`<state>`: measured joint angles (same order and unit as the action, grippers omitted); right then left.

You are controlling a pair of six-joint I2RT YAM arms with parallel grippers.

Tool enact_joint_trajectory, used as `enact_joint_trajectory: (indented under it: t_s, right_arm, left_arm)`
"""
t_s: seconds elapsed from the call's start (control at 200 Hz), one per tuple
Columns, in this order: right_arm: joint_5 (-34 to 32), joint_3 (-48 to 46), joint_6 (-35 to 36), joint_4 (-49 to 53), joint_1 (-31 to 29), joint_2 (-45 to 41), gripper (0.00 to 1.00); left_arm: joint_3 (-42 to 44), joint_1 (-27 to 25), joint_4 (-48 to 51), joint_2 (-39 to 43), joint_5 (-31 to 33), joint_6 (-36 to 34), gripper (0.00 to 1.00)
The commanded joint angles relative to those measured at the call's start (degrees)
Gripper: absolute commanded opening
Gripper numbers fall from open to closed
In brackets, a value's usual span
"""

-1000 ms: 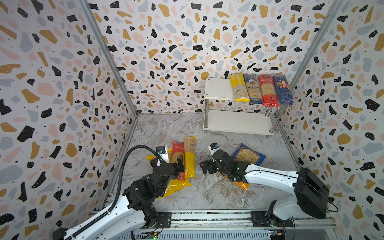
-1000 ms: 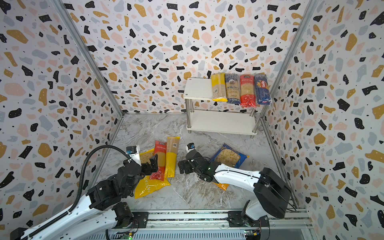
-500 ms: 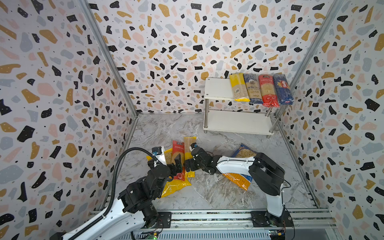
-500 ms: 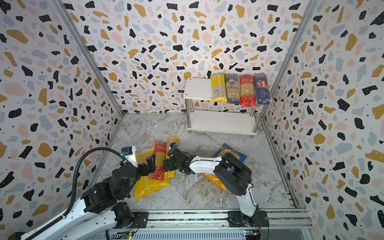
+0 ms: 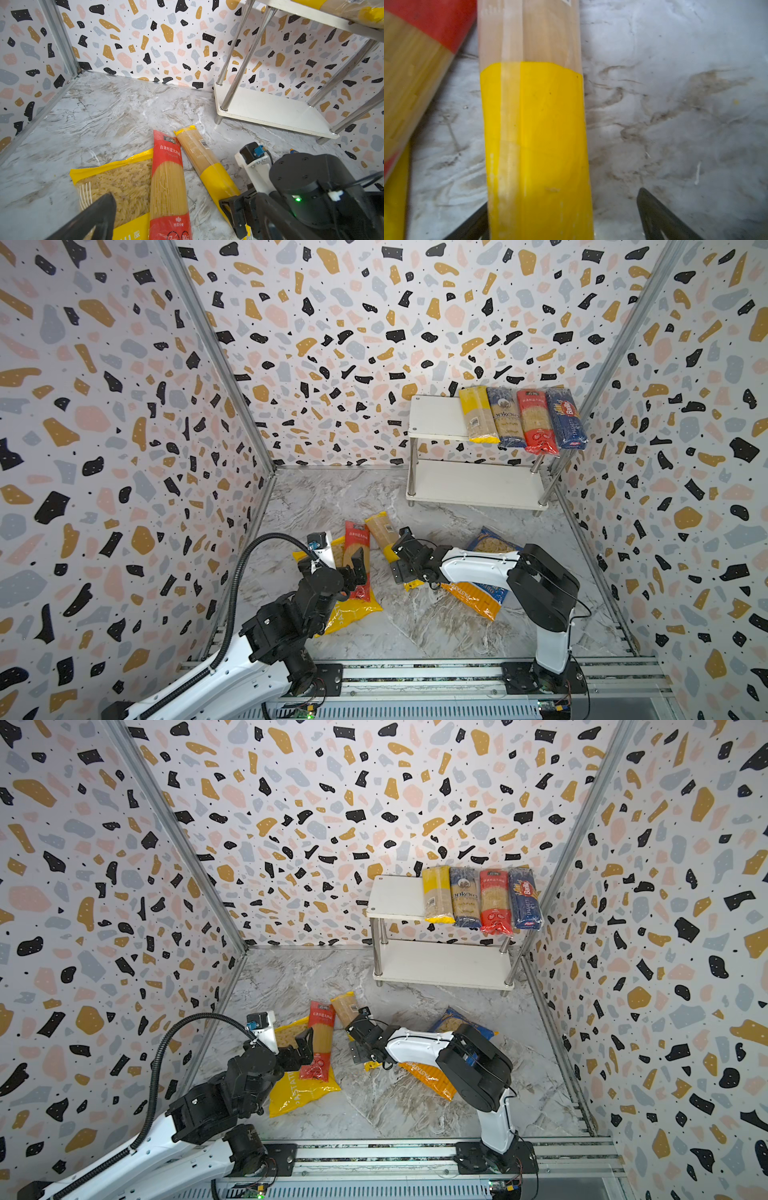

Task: Place and organize the pasta boxes and bags onto the shelf
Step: 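Grasp the second yellow-banded spaghetti pack with the right gripper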

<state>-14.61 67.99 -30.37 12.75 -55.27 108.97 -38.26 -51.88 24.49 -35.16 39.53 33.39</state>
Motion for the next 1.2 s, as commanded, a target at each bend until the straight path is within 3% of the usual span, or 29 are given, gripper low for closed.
enact_joint_trajectory:
  t_s: [0.0, 0.205, 0.395, 0.45, 0.576, 0.771, 0.841, 1.196]
  right_arm:
    - [3.2, -1.7, 2.3, -1.5, -0.6, -2.0, 0.97]
    - [6.3, -4.7, 3.2, -5.8, -1.5, -1.0, 0.97]
    - [4.2, -6.0, 3.1, -7.9, -1.9, 0.8, 0.94]
    - [3.6, -5.9, 3.1, -7.5, -1.8, 1.7, 0.84]
    - [3.3, -6.3, 1.9, -6.3, -1.7, 2.2, 0.44]
    - [7.8, -11.5, 1.7, -9.0, -1.7, -3.5, 0.17]
    - [8.9, -13.2, 1.2, -9.7, -1.7, -6.6, 0.00]
    - [10.6, -14.9, 0.8, -6.7, -1.7, -23.9, 0.00]
  left_arm:
    - [-0.7, 0.1, -2.4, -0.4, 0.0, -1.4, 0.99]
    - [-0.2, 0.0, -2.3, 0.6, -0.2, -0.8, 0.99]
    - [0.7, 0.1, -2.6, 1.3, -0.1, -0.2, 1.00]
    - [0.6, 0.0, -2.6, 1.1, -0.2, -0.1, 1.00]
    - [0.3, 0.1, -2.1, 1.0, -0.3, 0.2, 0.99]
    - [0.3, 0.0, -1.9, 1.9, -0.3, 0.4, 0.99]
    - [0.2, 0.0, -2.1, 2.0, -0.2, 0.3, 1.00]
    - [-0.6, 0.1, -2.1, 2.0, -0.8, 0.6, 1.00]
